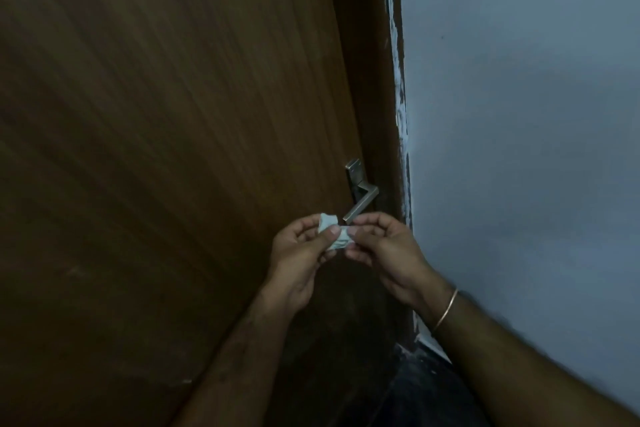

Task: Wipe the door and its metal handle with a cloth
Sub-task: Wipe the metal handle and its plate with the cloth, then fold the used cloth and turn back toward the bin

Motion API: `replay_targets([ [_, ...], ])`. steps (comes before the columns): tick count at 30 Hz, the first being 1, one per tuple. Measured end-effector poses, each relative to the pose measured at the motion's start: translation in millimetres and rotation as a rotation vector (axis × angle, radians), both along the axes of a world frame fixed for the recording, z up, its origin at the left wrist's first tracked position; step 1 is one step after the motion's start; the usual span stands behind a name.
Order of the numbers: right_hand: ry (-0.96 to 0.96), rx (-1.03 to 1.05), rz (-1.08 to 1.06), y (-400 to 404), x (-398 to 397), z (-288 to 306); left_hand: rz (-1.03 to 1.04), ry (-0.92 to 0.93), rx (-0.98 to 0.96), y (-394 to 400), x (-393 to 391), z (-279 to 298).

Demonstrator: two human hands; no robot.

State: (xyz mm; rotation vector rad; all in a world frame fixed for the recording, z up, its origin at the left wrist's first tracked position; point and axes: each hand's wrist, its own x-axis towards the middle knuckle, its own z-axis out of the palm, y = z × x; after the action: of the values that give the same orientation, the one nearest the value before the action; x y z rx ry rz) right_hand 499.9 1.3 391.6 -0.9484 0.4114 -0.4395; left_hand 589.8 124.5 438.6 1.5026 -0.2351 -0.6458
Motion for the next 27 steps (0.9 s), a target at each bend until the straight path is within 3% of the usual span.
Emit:
replay_targets([
  [5,-0.103,-0.120,0.069,19.6,-15.8,22.1,-0.111,-0.051,-0.146,7.2,-5.5,13.1],
  [12,-0.013,-0.297,-0.318,34.5,-42.5,65.1,-0.242,-0.119,-0.252,13.3,-16.4,17.0],
  [17,-0.013,-0.440,-0.376,49.9,-74.3,82.3,-0.220,-0.338,-0.265,4.2,-40.3,21.1],
  [20,0.008,-0.579,-0.394,62.3,-103.8,80.5,-0.230,-0.372,-0.290,-4.5,-60.0,21.4],
  [24,0.122,-0.618,-0.707,68.5,-154.7,78.0,-0.431,-0.445,-0.322,-16.4,-108.8,15.4],
  [27,0.211,-0.639,-0.720,69.7,-202.5,75.1,-0.583,-0.477,-0.324,-21.2,-154.6,13.5],
])
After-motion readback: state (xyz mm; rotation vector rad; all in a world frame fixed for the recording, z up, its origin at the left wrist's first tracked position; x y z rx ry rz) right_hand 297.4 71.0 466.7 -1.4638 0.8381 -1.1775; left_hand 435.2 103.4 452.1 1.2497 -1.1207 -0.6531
